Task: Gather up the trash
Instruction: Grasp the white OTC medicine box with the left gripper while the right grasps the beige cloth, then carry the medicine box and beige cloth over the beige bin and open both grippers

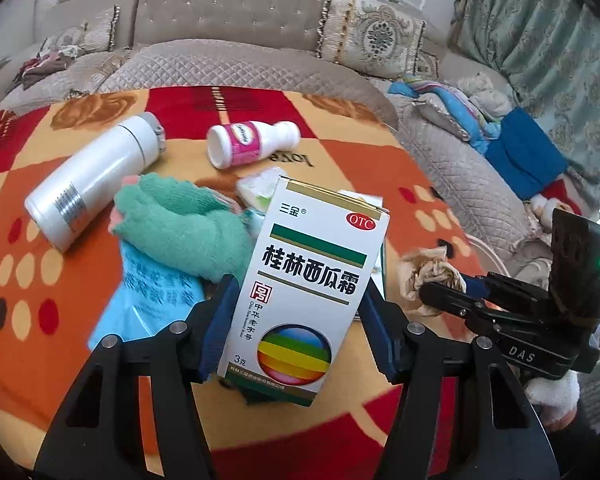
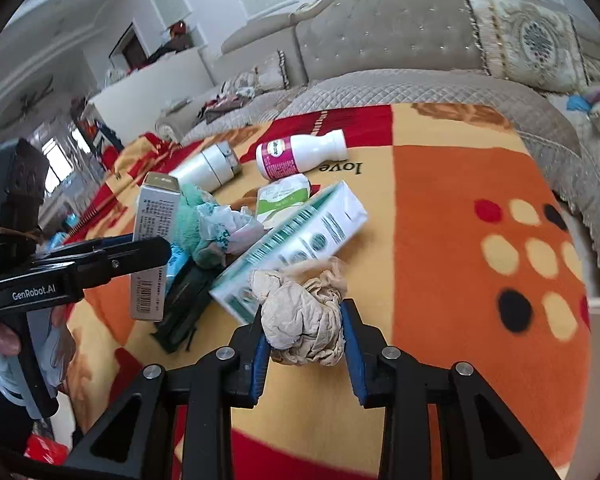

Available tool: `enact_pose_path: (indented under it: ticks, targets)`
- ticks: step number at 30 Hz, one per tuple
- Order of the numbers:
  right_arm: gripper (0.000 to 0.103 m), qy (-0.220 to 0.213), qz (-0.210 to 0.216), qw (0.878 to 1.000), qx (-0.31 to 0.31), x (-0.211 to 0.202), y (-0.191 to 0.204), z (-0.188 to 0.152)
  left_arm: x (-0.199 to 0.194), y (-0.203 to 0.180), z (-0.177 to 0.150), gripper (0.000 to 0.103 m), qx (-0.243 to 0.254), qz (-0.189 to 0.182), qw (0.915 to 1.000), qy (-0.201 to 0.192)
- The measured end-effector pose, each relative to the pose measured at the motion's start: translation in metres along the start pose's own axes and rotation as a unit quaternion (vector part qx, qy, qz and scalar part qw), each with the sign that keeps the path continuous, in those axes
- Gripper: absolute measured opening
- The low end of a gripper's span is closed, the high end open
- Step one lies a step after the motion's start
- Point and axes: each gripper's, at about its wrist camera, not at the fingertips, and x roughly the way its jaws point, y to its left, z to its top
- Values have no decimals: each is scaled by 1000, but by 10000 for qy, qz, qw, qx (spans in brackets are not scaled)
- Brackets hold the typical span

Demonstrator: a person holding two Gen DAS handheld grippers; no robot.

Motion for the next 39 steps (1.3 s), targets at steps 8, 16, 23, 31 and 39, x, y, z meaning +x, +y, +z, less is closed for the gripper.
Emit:
enact_pose_path:
  ticks: [8, 16, 23, 31, 39]
  targets:
    - [32, -223, -135, 9996, 132, -42, -7, -19, -7, -43, -17, 58, 108, -219, 9997, 66]
    - [32, -373, -526, 9976, 247, -77, -26, -36, 2, -94, -26, 57, 316, -403, 9986, 145]
    - [32, -453, -856, 9939, 528, -105, -58, -52, 14, -137, -29, 57, 515, -543, 9969, 227]
    - [32, -559, -1243, 9876, 780, -135, -92, -68, 29, -188, -28, 57, 834, -794, 9928, 343]
    - [32, -610, -1567, 9790, 1149, -160, -131, -84, 49, -229, -25, 57, 942, -1082, 9883, 509]
